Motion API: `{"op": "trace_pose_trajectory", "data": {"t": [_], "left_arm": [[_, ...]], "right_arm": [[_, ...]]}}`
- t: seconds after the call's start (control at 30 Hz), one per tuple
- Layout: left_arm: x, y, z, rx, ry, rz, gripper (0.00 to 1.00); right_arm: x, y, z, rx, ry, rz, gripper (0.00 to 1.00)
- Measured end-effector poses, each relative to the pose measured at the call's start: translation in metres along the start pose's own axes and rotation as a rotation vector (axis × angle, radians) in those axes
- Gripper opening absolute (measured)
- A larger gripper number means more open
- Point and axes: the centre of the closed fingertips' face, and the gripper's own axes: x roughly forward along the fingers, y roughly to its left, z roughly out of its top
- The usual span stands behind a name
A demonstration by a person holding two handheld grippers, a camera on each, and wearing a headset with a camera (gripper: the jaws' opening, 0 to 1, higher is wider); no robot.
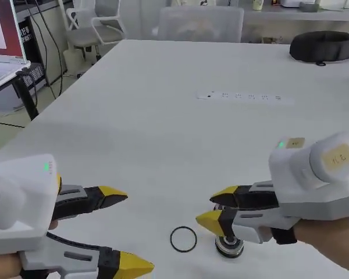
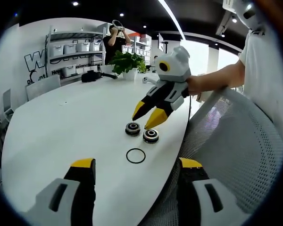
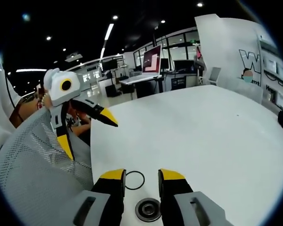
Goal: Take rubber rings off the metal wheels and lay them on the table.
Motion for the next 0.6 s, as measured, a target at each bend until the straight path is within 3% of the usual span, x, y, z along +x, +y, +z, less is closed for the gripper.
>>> {"op": "trace_pose_trajectory", "data": {"t": [0.37, 0.6], "left_arm": [[0.0, -0.001, -0.001, -0.002, 0.003, -0.004, 0.67], [0.0, 0.0, -0.001, -0.004, 0.002, -0.001, 0.67]], "right_arm": [[-0.014, -0.016, 0.006, 0.044, -0.045, -0.04, 0.26], [-0.022, -0.025, 0.001, 0.047, -0.045, -0.044, 0.26]]}}
